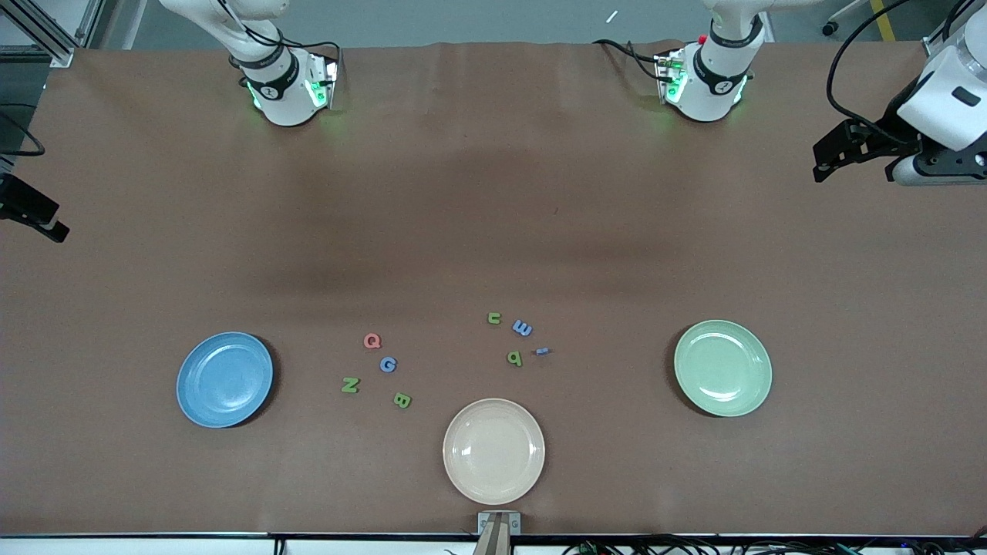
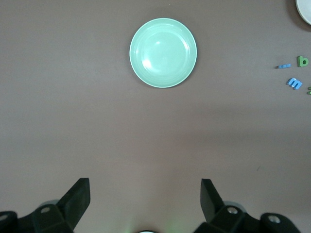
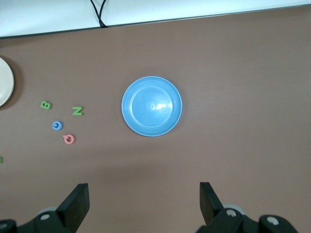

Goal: Sort uppercase to blue plate, lowercase to green plate
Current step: 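Move both grippers from rest toward the scattered foam letters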

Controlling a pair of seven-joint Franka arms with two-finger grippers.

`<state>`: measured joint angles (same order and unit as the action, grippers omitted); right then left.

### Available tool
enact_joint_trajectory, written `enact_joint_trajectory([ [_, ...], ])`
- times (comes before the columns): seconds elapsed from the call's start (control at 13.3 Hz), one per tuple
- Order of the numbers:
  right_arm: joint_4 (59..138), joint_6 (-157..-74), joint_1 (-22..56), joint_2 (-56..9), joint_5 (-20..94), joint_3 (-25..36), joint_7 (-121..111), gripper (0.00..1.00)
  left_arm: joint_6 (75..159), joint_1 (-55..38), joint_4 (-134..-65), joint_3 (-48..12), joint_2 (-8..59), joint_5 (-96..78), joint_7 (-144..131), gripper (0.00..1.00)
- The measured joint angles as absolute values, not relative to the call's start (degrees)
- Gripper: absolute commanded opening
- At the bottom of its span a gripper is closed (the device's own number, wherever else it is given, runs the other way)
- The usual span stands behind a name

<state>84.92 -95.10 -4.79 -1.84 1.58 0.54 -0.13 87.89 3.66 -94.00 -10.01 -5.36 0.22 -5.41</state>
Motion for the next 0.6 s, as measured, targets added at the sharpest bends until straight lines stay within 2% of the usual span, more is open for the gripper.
enact_joint_trajectory([
  [0.3,84.75,-86.97,-4.68,-1.84,1.59,-0.03,-1.22,1.0,87.89,3.55,-93.37,-10.4,-4.51,0.22,-5.44,1.0],
  [0.6,85.35,-86.19,-1.77,-3.1,2.03,-0.43,-2.43,1.0,88.55,2.32,-92.13,-13.71,0.3,0.13,-5.75,1.0],
])
